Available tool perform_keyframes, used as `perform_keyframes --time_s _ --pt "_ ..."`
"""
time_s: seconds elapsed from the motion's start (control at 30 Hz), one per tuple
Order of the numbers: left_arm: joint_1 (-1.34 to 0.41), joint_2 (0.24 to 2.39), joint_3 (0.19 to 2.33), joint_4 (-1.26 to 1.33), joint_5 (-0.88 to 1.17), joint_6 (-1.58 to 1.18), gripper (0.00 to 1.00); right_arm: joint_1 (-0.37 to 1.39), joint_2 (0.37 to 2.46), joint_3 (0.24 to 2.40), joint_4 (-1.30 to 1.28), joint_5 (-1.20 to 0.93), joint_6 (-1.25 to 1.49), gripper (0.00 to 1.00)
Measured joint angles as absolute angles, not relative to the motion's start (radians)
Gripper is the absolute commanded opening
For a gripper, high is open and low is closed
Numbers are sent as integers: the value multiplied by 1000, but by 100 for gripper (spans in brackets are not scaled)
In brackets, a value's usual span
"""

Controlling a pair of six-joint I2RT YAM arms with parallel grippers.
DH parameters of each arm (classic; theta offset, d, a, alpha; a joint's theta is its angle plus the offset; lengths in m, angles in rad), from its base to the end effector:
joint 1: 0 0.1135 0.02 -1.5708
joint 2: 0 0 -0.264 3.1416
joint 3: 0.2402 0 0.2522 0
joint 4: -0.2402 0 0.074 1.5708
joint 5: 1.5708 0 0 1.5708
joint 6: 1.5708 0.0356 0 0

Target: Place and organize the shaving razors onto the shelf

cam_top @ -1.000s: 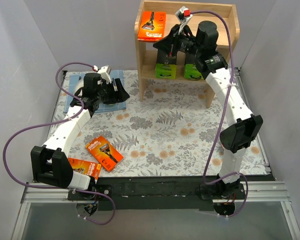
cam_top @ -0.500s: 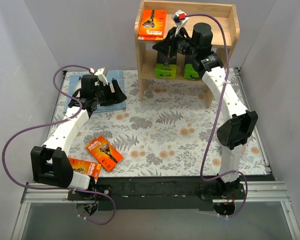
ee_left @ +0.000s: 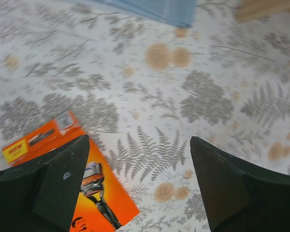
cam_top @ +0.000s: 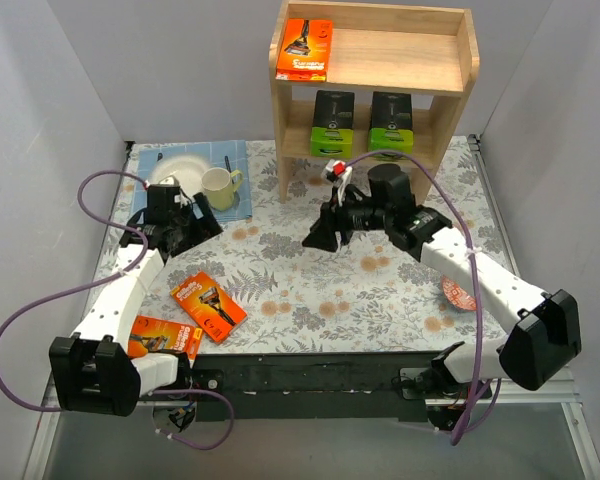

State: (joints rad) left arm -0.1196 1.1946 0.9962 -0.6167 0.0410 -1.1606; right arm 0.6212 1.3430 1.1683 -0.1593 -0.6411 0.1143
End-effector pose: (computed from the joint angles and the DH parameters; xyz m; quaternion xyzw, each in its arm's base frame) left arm 0.2482 -0.0313 0.2898 -0.4556 0.8100 -0.2356 0.2844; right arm 0.2388 0.1971 0.3536 -0.3707 0.7028 0.4374 0.4211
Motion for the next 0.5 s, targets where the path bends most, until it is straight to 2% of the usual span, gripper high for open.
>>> perform_keyframes --time_s 0.17,0.3,0.5 --pt "-14 1193 937 -758 -106 -1281 84 633 1340 1048 -218 -618 101 61" --pt "51 1185 939 -865 -160 -1374 65 632 1327 1031 -241 -597 82 61" --pt "64 1183 947 -1028 -178 -1476 68 632 1315 1032 -253 -571 39 62"
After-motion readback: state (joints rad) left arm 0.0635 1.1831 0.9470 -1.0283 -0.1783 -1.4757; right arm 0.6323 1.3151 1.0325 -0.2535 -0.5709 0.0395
